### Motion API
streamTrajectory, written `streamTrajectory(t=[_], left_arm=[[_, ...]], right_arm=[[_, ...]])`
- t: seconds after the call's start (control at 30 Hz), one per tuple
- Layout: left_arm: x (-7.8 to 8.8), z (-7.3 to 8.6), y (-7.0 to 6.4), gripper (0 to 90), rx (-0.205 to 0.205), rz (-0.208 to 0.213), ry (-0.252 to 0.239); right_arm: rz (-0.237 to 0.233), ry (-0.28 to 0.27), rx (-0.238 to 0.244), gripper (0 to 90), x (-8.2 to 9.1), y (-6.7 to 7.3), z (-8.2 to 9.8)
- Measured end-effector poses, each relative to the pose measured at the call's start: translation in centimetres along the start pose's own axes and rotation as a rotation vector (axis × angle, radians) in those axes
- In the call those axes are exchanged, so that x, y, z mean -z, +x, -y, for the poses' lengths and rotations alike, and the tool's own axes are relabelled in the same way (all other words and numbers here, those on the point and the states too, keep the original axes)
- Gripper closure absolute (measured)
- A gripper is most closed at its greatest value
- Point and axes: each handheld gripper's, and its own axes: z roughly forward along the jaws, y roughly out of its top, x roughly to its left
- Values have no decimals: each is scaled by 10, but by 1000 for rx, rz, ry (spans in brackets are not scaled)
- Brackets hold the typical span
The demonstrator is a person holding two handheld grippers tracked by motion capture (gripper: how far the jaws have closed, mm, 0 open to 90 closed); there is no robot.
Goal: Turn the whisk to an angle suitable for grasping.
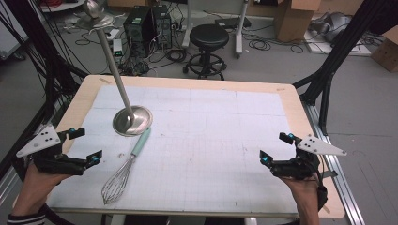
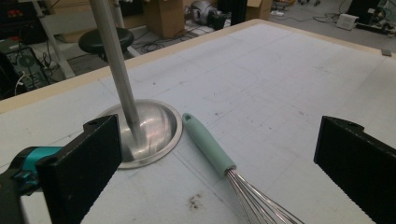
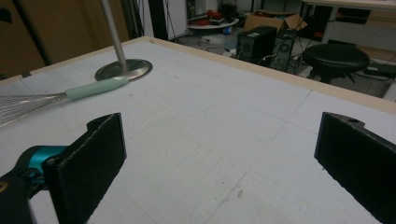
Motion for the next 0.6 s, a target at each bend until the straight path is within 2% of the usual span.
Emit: streamTrajectory(t=[0.2, 0.23, 0.47, 0.6], left_arm=[[-2, -3, 2, 17, -3, 12, -2], [-4, -7, 2, 17, -20, 22, 10], [-9, -19, 1, 17, -63, 32, 33], [-12, -24, 2, 17, -72, 31, 46]], right_arm=[[5, -4, -2, 8, 1, -2, -1], [4, -9, -3, 8, 1, -2, -2], [-13, 3, 6, 8, -8, 0, -3], [-23, 7, 9, 9, -12, 2, -4]])
